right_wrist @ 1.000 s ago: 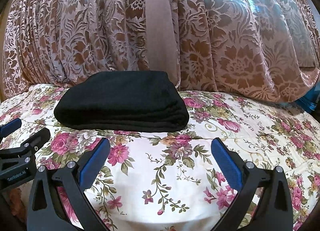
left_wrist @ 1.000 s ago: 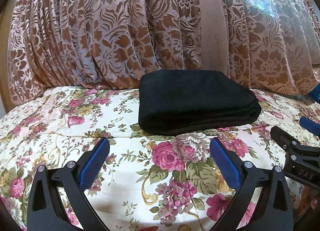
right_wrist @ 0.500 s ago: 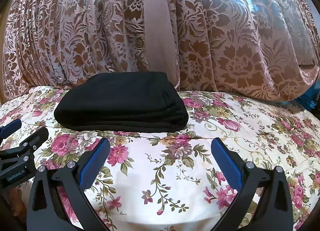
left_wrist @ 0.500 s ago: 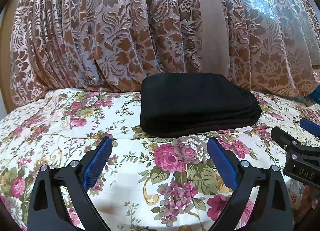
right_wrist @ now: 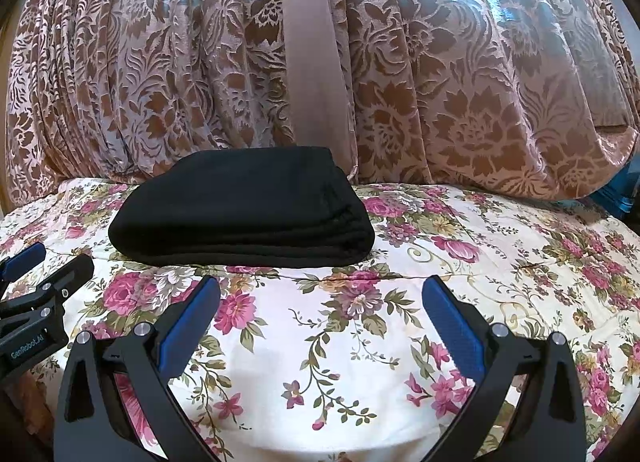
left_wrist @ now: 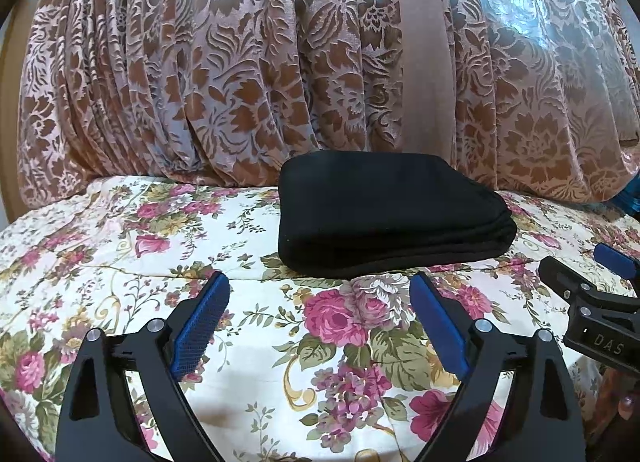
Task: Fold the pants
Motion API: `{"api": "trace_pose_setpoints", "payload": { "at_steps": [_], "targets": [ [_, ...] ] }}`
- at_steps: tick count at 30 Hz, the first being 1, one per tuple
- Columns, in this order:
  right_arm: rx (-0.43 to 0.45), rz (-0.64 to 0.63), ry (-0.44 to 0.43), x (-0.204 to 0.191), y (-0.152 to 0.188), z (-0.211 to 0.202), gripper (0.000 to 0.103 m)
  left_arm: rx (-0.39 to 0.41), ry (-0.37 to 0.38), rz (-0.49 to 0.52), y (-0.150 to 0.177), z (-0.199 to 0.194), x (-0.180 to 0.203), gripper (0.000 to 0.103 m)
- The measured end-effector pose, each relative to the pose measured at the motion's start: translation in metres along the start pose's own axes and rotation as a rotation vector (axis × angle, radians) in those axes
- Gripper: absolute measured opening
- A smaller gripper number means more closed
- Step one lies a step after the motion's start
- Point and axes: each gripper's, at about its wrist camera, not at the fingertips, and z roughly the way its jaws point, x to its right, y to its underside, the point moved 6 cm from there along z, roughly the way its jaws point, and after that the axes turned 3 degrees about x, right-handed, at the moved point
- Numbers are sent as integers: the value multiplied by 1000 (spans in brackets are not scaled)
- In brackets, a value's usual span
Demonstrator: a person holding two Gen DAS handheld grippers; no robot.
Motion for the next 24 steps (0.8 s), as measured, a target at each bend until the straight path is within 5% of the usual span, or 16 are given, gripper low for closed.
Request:
{"api": "trace_pose_setpoints", "payload": {
  "at_steps": [24],
  "targets": [
    [0, 7, -1, 2, 0, 0, 101, -4, -3, 1, 0, 1, 1, 90]
  ]
}}
